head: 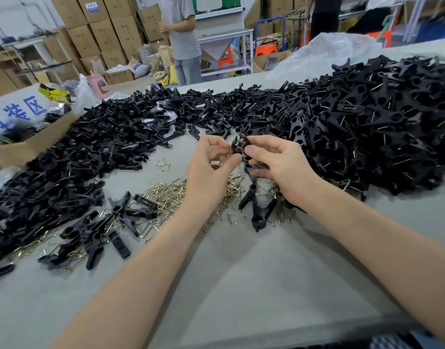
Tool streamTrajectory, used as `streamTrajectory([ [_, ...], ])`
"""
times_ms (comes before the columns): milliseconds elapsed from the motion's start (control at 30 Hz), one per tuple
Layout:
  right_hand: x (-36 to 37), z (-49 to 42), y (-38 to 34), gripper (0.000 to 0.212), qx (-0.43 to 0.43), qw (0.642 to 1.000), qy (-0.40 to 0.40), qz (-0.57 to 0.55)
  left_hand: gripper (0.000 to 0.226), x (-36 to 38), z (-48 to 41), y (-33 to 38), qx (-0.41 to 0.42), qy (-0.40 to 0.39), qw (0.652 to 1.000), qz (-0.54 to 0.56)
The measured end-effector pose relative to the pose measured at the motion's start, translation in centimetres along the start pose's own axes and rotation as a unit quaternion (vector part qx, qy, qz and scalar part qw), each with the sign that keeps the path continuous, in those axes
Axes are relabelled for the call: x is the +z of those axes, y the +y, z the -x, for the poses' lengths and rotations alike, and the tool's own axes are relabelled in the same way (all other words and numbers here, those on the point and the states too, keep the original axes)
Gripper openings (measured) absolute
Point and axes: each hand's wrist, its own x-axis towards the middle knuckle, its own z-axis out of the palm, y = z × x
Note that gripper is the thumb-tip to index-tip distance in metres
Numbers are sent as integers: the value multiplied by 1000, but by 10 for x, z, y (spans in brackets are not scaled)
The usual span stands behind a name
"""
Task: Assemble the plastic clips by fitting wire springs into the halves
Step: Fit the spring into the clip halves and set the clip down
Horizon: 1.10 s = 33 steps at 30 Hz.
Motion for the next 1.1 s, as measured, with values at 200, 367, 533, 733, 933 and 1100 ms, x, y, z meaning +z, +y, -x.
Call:
streamTrajectory([
  [200,4,0,0,20,11,999,-27,-42,26,-1,-2,-2,-57,-8,995,80],
  [367,1,0,1,16,-7,1000,-19,-7,25,-2,-3,-4,-94,-14,989,115],
  [533,1,-3,2,10,-2,1000,-5,-21,21,-2,-4,-4,-117,-9,984,136],
  [733,-1,-5,2,12,-6,1000,-4,-18,19,-2,-4,-4,-119,-16,983,137],
  [933,-6,-7,2,12,-29,998,-22,48,17,-3,-5,-7,-128,-31,979,155],
  [1100,-11,-7,-1,14,-46,994,-57,77,23,-10,-7,-11,-125,-85,965,216],
])
